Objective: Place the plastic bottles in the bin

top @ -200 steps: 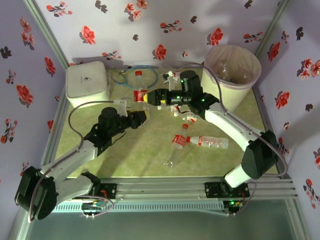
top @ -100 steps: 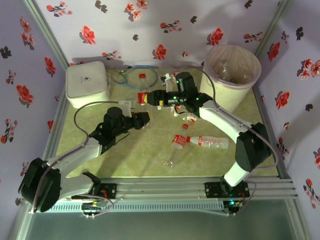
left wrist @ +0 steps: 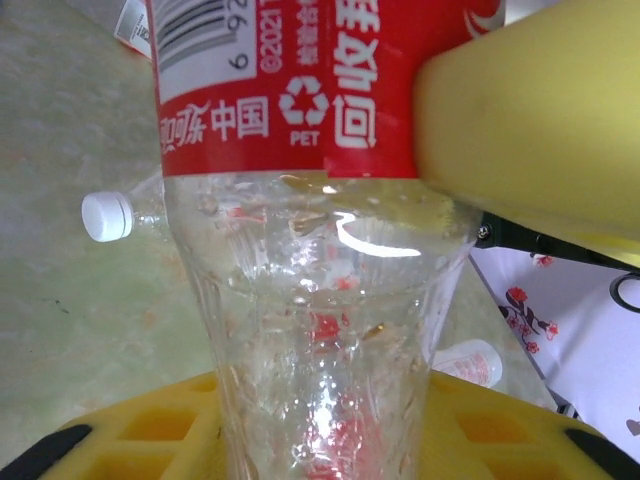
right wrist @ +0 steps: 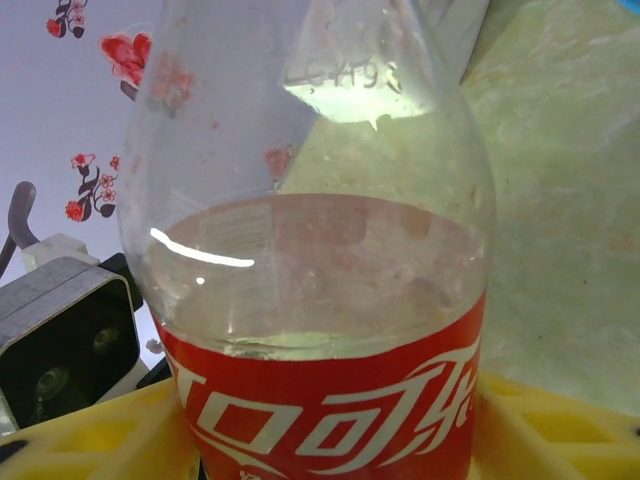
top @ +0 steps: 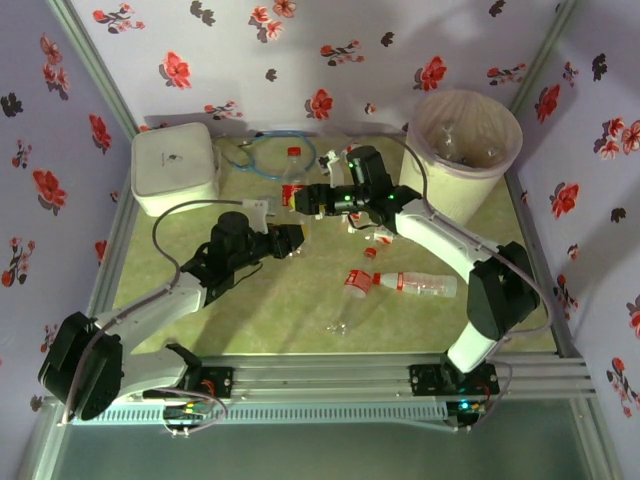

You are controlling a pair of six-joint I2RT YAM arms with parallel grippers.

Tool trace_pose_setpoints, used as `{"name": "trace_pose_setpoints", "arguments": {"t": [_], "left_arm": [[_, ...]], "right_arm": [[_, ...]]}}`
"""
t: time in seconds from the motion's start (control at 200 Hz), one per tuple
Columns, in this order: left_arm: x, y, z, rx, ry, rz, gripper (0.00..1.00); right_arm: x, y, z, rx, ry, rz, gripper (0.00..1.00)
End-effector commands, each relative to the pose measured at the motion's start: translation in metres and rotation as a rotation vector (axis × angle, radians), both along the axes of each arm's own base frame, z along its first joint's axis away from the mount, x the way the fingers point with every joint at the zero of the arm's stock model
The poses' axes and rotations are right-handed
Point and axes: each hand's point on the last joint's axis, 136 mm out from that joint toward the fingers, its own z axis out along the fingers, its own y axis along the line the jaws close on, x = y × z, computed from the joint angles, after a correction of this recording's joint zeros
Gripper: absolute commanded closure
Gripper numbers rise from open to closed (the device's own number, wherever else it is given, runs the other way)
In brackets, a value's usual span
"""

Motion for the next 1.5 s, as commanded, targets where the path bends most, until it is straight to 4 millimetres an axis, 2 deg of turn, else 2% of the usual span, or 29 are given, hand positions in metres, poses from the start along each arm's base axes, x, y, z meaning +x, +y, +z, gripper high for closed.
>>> {"name": "trace_pose_setpoints", "arguments": {"t": [0.0, 0.115, 0.225, 0.325, 0.41, 0.555, 0.69, 0.765, 0.82, 0.905, 1.075, 1.16, 1.325, 1.495], "left_arm": [[0.000, -0.008, 0.030, -0.041, -0.093, -0.038, 0.54], [0.000, -0.009, 0.028, -0.042, -0.087, -0.038, 0.43], [-0.002, -0.006, 0.025, -0.047, -0.076, -0.032, 0.31], [-0.004, -0.002, 0.027, -0.039, -0.089, -0.024, 0.24], [-0.003, 0.003, 0.031, -0.023, -0.107, -0.007, 0.21], [-0.002, 0.004, 0.025, -0.018, -0.091, 0.000, 0.20], [-0.003, 0.005, 0.018, -0.015, -0.070, 0.001, 0.20], [-0.003, 0.005, 0.018, -0.012, -0.072, 0.002, 0.20], [-0.003, 0.005, 0.019, -0.013, -0.077, 0.004, 0.20], [-0.004, 0.005, 0.018, -0.012, -0.072, 0.002, 0.19], [-0.012, 0.011, 0.014, -0.005, -0.062, 0.004, 0.19], [-0.016, 0.018, 0.015, 0.003, -0.068, 0.017, 0.19], [-0.022, 0.029, 0.016, 0.021, -0.079, 0.044, 0.18], [-0.023, 0.031, 0.011, 0.034, -0.068, 0.046, 0.18]], "right_arm": [[0.009, -0.004, -0.003, -0.002, 0.001, -0.034, 0.41], [0.014, -0.009, 0.002, 0.001, -0.019, -0.048, 0.45], [0.026, -0.026, 0.020, -0.007, -0.076, -0.089, 0.48], [0.042, -0.051, 0.053, -0.021, -0.168, -0.152, 0.50], [0.055, -0.077, 0.084, -0.060, -0.268, -0.218, 0.51], [0.077, -0.139, 0.144, -0.196, -0.470, -0.411, 0.53], [0.090, -0.216, 0.196, -0.385, -0.634, -0.680, 0.56], [0.097, -0.261, 0.216, -0.493, -0.689, -0.838, 0.58], [0.104, -0.294, 0.223, -0.574, -0.696, -0.942, 0.58], [0.119, -0.338, 0.214, -0.698, -0.651, -1.048, 0.58], [0.147, -0.388, 0.165, -0.898, -0.503, -1.114, 0.60], [0.155, -0.399, 0.137, -0.949, -0.431, -1.108, 0.60], [0.162, -0.409, 0.080, -1.068, -0.291, -1.039, 0.60], [0.168, -0.410, 0.014, -1.134, -0.098, -0.911, 0.60]]}}
